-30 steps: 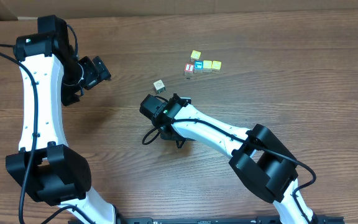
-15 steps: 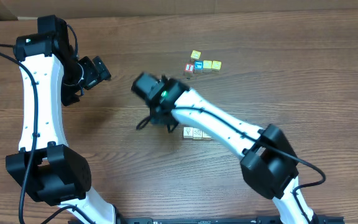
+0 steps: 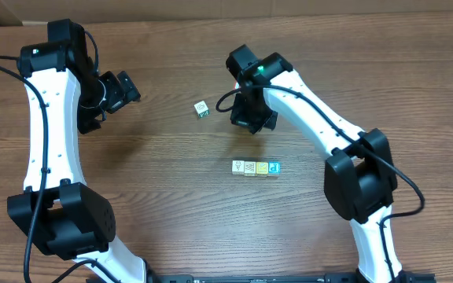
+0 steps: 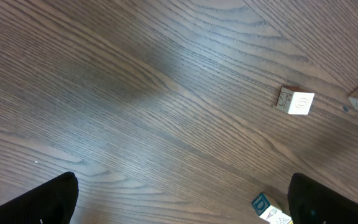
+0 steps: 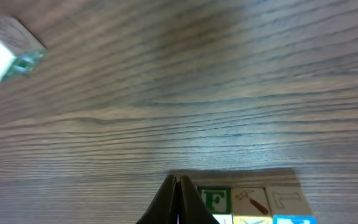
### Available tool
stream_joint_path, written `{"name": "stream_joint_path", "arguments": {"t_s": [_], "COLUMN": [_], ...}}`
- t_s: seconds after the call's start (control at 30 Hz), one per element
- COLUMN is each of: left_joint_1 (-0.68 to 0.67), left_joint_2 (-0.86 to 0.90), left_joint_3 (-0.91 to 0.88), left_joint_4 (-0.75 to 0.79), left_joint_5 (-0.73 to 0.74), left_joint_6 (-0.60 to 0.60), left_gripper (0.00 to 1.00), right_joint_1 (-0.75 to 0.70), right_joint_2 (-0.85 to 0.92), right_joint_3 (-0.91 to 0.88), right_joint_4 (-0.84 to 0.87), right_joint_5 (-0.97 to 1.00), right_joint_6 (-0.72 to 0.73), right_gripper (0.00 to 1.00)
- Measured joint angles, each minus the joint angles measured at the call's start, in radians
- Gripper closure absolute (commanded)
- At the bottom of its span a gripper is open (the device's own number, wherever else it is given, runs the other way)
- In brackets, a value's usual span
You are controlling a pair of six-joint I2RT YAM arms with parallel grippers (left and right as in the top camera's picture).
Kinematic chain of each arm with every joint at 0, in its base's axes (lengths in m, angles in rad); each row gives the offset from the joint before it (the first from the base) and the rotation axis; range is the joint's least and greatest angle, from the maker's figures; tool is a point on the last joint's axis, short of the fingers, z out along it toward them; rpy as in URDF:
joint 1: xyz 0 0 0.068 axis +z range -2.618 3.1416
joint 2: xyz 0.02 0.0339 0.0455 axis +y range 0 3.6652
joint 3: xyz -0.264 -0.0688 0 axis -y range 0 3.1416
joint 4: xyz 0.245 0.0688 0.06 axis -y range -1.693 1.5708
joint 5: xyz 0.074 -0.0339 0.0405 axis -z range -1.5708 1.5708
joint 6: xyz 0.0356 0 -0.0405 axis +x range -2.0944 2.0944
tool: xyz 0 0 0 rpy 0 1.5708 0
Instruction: Flip 5 blocks
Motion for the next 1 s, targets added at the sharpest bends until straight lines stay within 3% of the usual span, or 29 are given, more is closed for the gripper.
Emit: {"name": "stream_joint_path", "arguments": {"t_s": [0.43, 1.0], "left_joint_1": [0.0, 0.0], "left_joint_2": [0.0, 0.0], "left_joint_3": [0.0, 0.0], "left_joint_4": [0.0, 0.0], "left_joint_5": [0.0, 0.0], "left_joint_6": [0.0, 0.0], "left_gripper": [0.0, 0.0], "right_joint_1": [0.072, 0.074], "right_joint_2": [0.017, 0.017], "right_joint_3": [-0.156, -0.169], "right_joint_4": [0.115, 0.075], "right_joint_5": [-0.021, -0.026], "right_joint_6": [-0.014, -0.014], "right_gripper": [0.96, 0.96]}}
